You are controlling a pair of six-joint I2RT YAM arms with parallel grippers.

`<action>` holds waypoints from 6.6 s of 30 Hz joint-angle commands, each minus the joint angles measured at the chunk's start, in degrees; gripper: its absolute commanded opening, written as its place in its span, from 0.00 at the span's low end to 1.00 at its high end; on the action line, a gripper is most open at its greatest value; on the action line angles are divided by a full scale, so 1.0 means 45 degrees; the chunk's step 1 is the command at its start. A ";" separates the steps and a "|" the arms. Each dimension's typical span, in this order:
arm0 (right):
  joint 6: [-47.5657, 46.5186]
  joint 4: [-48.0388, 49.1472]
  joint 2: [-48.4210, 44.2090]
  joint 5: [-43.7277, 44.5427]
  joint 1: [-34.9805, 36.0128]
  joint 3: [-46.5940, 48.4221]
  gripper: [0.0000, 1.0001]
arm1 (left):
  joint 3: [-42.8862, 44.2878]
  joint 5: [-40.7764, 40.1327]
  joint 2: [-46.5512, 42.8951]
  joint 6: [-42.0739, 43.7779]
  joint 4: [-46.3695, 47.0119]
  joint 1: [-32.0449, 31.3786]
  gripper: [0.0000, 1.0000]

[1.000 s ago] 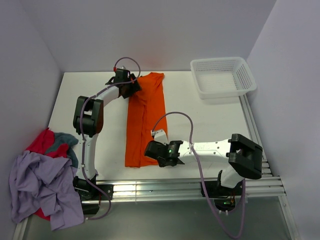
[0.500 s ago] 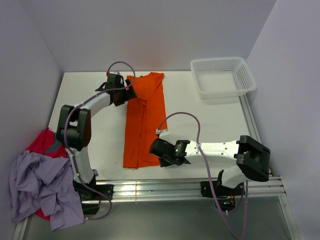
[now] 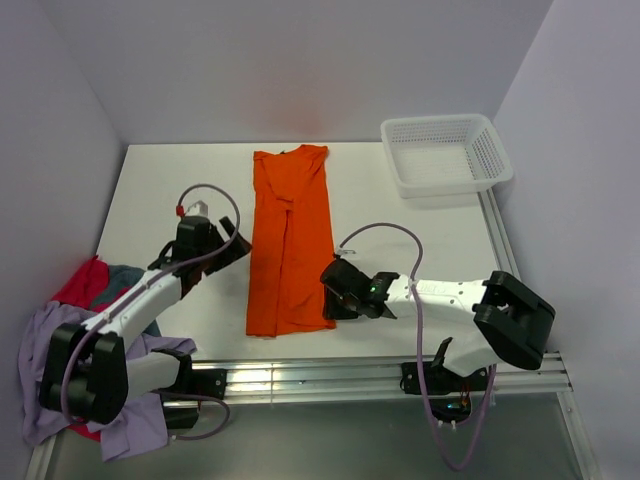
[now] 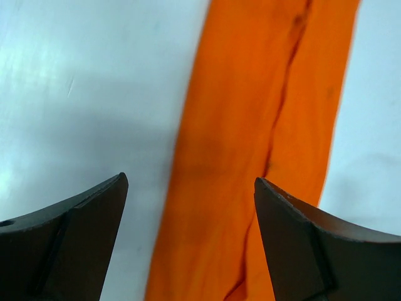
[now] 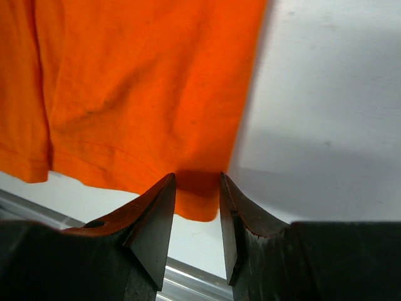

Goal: Roll the t-shirts
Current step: Roll the tshirt

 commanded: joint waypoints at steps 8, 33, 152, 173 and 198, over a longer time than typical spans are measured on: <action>0.0423 0.0998 0.0683 -0.0883 -0.0057 -0.0351 0.31 | -0.3585 0.0819 -0.3219 -0.1330 -0.0458 -0.0395 0.84; 0.0306 -0.0507 -0.0157 -0.0492 -0.0155 -0.0605 0.35 | -0.4777 -0.0313 -0.5095 -0.4416 -0.3251 -0.4536 0.67; -0.4421 -0.2110 0.5607 -0.2602 -0.6873 0.9225 0.39 | 0.1943 0.0252 0.3909 -0.1038 0.1357 0.0382 0.81; -0.4382 0.1466 0.3122 -0.4108 -0.5448 0.3477 0.48 | -0.2472 0.2225 0.0546 -0.1077 0.2954 0.0151 0.77; -0.4128 0.7499 -0.0760 -0.1239 -0.4065 -0.1617 0.47 | -0.5069 -0.0288 -0.1422 -0.0783 0.6435 -0.1996 0.99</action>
